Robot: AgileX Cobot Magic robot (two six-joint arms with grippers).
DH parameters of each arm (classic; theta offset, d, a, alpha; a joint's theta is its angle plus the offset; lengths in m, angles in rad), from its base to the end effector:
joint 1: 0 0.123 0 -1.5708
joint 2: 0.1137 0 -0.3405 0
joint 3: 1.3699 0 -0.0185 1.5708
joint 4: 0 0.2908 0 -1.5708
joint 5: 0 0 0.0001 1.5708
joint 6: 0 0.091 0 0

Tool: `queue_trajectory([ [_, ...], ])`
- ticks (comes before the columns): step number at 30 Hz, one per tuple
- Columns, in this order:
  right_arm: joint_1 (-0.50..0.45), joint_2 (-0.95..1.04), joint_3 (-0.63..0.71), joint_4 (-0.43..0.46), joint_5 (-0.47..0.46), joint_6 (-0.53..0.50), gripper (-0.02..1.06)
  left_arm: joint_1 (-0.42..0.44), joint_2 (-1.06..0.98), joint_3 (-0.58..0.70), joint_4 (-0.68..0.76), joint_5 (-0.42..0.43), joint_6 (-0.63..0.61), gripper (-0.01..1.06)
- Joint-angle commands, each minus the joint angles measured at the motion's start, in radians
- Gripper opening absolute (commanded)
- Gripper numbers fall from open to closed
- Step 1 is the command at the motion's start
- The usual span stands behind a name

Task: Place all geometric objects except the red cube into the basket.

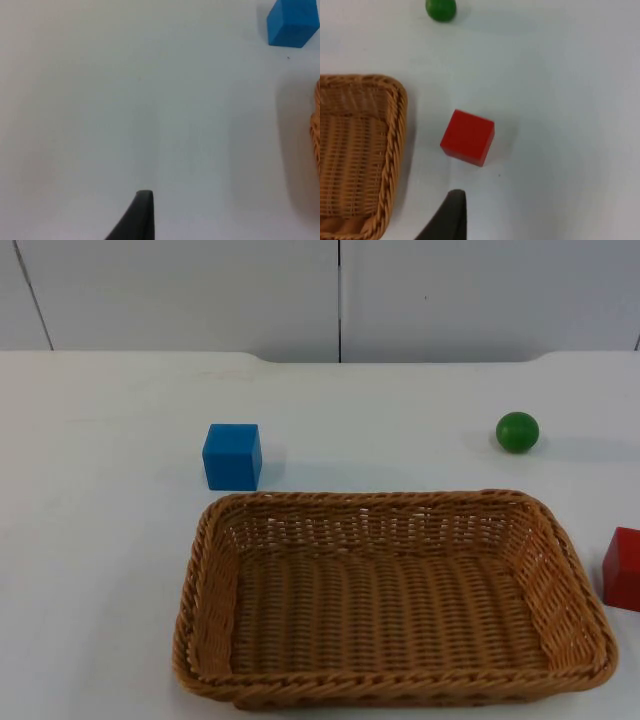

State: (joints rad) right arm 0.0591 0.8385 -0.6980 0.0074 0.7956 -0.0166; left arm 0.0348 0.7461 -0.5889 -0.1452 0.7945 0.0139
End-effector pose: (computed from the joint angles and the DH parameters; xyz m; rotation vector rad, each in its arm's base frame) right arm 0.1537 0.0096 0.3350 -0.0877 2.4183 0.0282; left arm 0.1285 -0.0049 0.3105 -0.1027 2.4272 -0.1498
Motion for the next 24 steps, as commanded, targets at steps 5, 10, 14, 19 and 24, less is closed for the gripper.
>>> queue_trajectory([
  [5,-0.005,0.032,-0.004,0.000,-0.010,-0.002,1.05,0.000,0.130,-0.056,-0.067,-0.033,0.072,1.05],
  [10,-0.005,0.032,-0.004,0.000,-0.014,-0.002,1.05,-0.004,0.280,-0.164,-0.119,-0.045,0.135,1.05],
  [14,-0.005,0.032,-0.004,0.000,-0.014,-0.002,1.05,-0.068,0.435,-0.278,-0.131,-0.057,0.151,1.05],
  [19,-0.005,0.032,-0.004,0.000,-0.018,-0.002,1.05,-0.181,0.638,-0.393,-0.126,-0.105,0.125,1.05],
  [24,-0.005,0.032,-0.004,-0.007,-0.028,-0.002,1.05,-0.271,0.855,-0.550,-0.067,-0.114,0.047,1.05],
])
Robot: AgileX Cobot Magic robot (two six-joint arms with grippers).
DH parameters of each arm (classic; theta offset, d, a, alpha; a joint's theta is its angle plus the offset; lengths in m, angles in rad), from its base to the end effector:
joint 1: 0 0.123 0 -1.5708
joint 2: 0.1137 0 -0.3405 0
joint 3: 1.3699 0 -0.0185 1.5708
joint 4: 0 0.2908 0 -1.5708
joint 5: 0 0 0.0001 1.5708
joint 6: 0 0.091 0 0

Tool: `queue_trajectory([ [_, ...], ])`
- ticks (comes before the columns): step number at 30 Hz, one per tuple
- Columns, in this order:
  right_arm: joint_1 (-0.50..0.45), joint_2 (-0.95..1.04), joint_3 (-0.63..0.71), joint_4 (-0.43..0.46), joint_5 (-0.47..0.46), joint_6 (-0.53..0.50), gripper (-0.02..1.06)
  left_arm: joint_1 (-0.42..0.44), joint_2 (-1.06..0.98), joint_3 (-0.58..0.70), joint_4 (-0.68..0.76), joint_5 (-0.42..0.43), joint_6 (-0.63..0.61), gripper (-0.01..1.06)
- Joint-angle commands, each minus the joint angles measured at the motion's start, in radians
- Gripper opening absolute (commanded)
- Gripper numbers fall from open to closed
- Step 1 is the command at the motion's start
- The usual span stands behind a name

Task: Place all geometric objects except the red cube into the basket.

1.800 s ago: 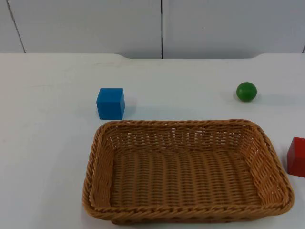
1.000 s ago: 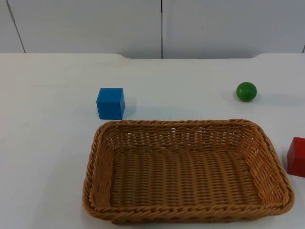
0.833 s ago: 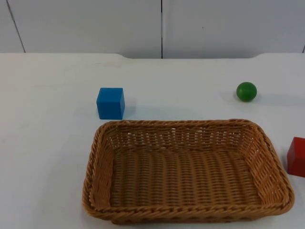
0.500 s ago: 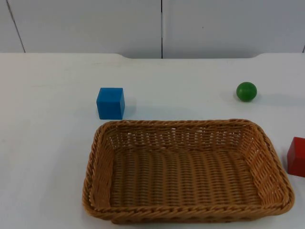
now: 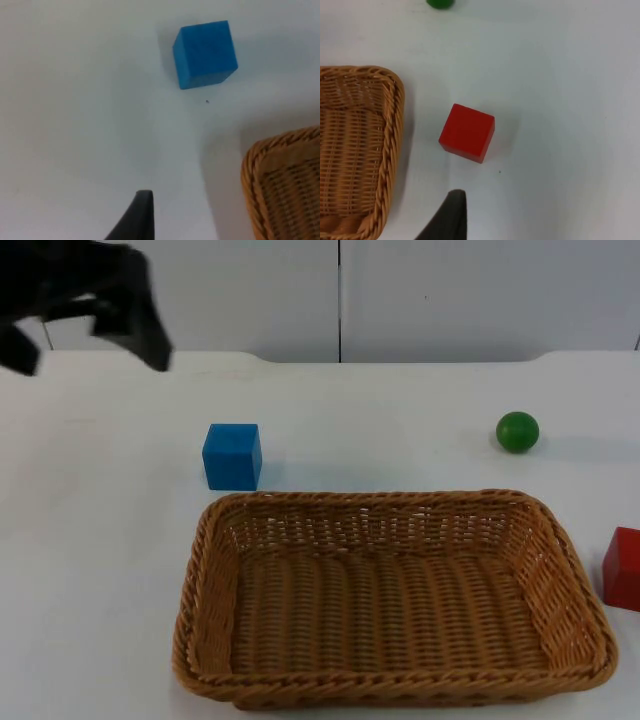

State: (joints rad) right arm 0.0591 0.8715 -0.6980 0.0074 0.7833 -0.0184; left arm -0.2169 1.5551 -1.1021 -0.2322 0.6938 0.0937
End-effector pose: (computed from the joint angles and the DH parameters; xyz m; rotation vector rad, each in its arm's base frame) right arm 0.1614 0.0100 0.3305 -0.0905 2.4389 0.0269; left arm 0.3452 -0.0898 0.2972 0.2239 2.6204 -0.2988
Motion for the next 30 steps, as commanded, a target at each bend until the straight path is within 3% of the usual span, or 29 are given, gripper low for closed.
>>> queue_trajectory([
  [1,-0.005,-0.001,-0.004,-0.007,-0.016,0.000,1.05,-0.036,0.102,-0.089,0.041,-0.009,-0.059,1.05],
  [4,-0.005,-0.001,-0.004,-0.007,-0.016,0.000,1.05,-0.071,0.261,-0.248,0.079,0.052,-0.121,1.05],
  [9,-0.005,-0.001,-0.004,-0.007,-0.016,0.000,1.05,-0.107,0.422,-0.409,0.122,0.106,-0.183,1.05],
  [17,-0.005,-0.001,-0.004,-0.007,-0.016,0.000,1.05,-0.124,0.663,-0.656,0.195,0.147,-0.291,1.05],
  [30,-0.005,-0.001,-0.004,0.016,-0.024,0.000,1.05,-0.124,0.853,-0.746,0.232,0.138,-0.343,1.05],
])
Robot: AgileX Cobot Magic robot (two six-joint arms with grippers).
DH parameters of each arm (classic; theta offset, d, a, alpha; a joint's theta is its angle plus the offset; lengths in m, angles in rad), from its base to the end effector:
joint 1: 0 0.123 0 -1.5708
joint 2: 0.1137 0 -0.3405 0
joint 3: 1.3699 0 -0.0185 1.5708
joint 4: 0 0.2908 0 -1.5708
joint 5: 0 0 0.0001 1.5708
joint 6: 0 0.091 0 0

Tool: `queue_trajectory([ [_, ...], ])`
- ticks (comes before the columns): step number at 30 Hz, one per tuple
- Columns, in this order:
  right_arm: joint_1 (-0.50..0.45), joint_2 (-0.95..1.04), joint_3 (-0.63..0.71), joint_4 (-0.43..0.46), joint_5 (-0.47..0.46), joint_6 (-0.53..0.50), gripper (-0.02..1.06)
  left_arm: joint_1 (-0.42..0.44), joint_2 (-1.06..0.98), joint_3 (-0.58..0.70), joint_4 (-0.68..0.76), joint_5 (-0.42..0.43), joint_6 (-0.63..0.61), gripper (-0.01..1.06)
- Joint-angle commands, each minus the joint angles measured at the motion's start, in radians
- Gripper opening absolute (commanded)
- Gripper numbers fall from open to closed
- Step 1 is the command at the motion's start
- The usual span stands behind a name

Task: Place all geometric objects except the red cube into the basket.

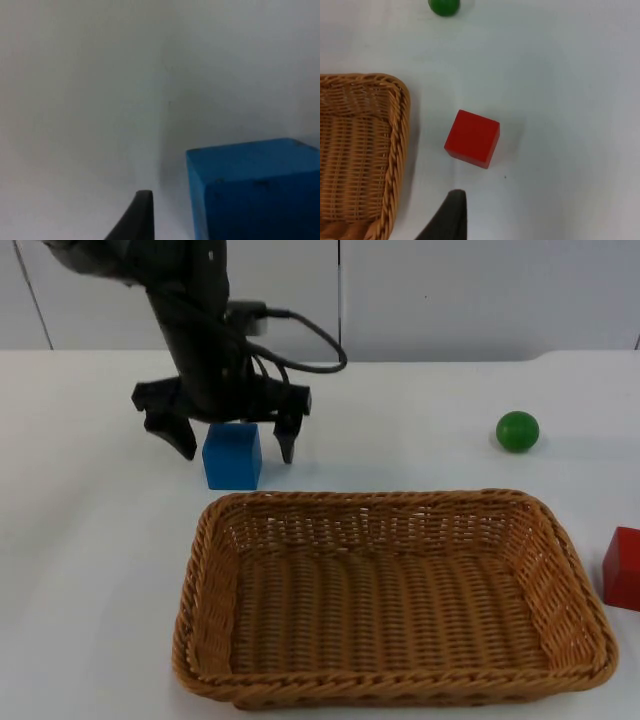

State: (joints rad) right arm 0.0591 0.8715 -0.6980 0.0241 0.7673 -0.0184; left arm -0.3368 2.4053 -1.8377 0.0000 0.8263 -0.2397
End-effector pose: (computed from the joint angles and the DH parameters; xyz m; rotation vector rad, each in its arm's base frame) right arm 0.1625 0.0111 0.3315 -0.0805 2.4233 0.0466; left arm 0.5349 -0.1873 0.1157 0.1401 2.8830 -0.1090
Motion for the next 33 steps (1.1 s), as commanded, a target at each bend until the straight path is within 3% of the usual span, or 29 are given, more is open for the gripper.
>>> queue_trajectory([
  [1,-0.005,-0.001,-0.004,-0.003,-0.008,0.000,1.05,-0.004,0.008,-0.010,0.000,0.006,-0.009,1.05],
  [6,-0.005,-0.001,-0.004,-0.003,-0.008,0.000,1.05,-0.004,0.007,-0.010,0.000,0.006,-0.003,1.03],
  [8,-0.005,-0.001,-0.004,-0.003,-0.008,0.000,1.05,-0.004,0.007,-0.010,0.000,0.006,-0.001,0.89],
  [9,-0.005,-0.001,-0.004,-0.003,-0.008,0.000,1.05,-0.004,0.007,-0.010,0.000,0.006,-0.001,0.89],
  [10,-0.005,-0.001,-0.004,-0.003,-0.008,0.000,1.05,-0.004,0.007,-0.010,-0.008,0.006,-0.001,0.80],
  [12,-0.005,-0.001,-0.004,-0.003,-0.010,0.000,1.05,-0.004,0.007,-0.010,-0.017,0.024,-0.008,0.40],
  [13,-0.005,-0.001,-0.004,-0.003,-0.011,0.000,1.05,-0.004,0.007,-0.010,-0.019,0.030,-0.008,0.34],
  [14,-0.005,-0.001,-0.004,-0.003,-0.018,0.000,1.05,-0.004,0.007,-0.010,-0.021,0.052,-0.008,0.06],
  [16,-0.005,-0.001,-0.004,-0.003,-0.018,0.000,1.05,-0.004,-0.001,-0.010,-0.023,0.059,-0.008,0.00],
  [25,-0.005,-0.001,-0.004,-0.017,-0.025,0.000,1.05,-0.004,-0.201,-0.010,-0.023,0.073,0.056,0.00],
  [29,-0.005,-0.001,-0.004,-0.017,-0.025,0.000,1.05,-0.004,-0.369,-0.008,-0.023,0.177,0.160,0.00],
  [33,-0.005,-0.001,-0.004,-0.017,-0.025,0.000,1.05,-0.004,-0.446,0.019,-0.018,0.186,0.160,0.00],
])
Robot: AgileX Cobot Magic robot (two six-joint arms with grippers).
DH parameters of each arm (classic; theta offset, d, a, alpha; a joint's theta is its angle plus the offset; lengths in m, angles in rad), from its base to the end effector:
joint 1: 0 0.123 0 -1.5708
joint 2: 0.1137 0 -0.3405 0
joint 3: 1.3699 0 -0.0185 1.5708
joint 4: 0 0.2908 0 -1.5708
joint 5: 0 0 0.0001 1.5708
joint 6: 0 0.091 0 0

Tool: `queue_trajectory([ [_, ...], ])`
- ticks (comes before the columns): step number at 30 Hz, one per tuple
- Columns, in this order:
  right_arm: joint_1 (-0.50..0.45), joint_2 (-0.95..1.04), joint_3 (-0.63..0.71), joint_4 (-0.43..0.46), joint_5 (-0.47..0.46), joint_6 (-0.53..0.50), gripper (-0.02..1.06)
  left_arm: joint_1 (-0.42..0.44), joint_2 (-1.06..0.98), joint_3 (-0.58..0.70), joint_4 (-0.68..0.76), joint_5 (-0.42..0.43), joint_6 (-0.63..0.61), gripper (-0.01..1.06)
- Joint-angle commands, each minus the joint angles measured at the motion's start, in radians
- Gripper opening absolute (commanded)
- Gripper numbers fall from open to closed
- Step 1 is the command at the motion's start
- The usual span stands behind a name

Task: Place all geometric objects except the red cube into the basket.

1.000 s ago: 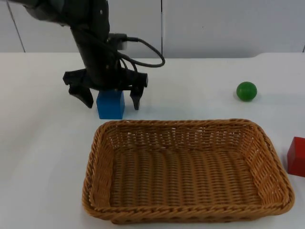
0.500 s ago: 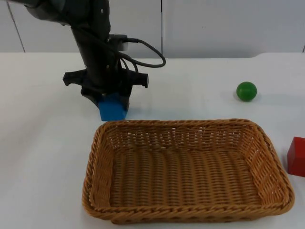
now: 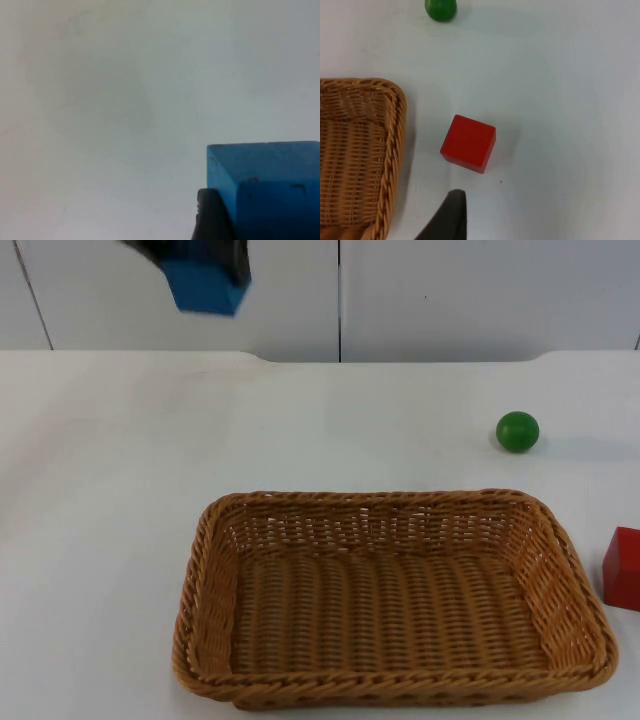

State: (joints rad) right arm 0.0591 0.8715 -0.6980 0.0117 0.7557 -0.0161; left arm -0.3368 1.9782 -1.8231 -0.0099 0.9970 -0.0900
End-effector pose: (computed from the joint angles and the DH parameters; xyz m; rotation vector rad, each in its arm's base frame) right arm 0.1633 0.0104 0.3322 -0.0841 2.4115 0.0334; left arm 0.4763 -0.1676 0.3374 0.3213 2.6252 -0.1573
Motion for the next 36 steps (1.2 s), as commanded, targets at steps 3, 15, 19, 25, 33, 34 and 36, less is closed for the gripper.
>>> queue_trajectory([
  [3,-0.005,-0.001,-0.004,-0.005,-0.013,-0.002,1.05,-0.013,-0.088,0.056,-0.006,0.017,0.018,0.00],
  [15,-0.005,-0.001,-0.004,-0.012,-0.010,-0.002,1.05,-0.169,-0.235,0.425,-0.009,-0.092,0.097,0.00],
  [19,-0.005,-0.001,-0.004,-0.005,-0.011,0.000,1.05,-0.251,-0.236,0.544,0.010,-0.184,0.090,0.00],
  [25,-0.005,-0.001,-0.004,-0.005,-0.011,0.000,1.05,-0.313,-0.234,0.655,-0.004,-0.284,0.090,0.00],
  [33,-0.005,-0.001,-0.004,-0.001,-0.014,0.000,1.05,-0.322,-0.212,0.722,-0.032,-0.393,0.090,0.00],
  [34,-0.005,-0.001,-0.004,-0.001,-0.014,0.000,1.05,-0.322,-0.212,0.722,-0.032,-0.393,0.090,0.00],
  [36,-0.005,-0.001,-0.004,-0.001,-0.014,0.000,1.05,-0.322,-0.188,0.722,-0.037,-0.419,0.090,0.00],
])
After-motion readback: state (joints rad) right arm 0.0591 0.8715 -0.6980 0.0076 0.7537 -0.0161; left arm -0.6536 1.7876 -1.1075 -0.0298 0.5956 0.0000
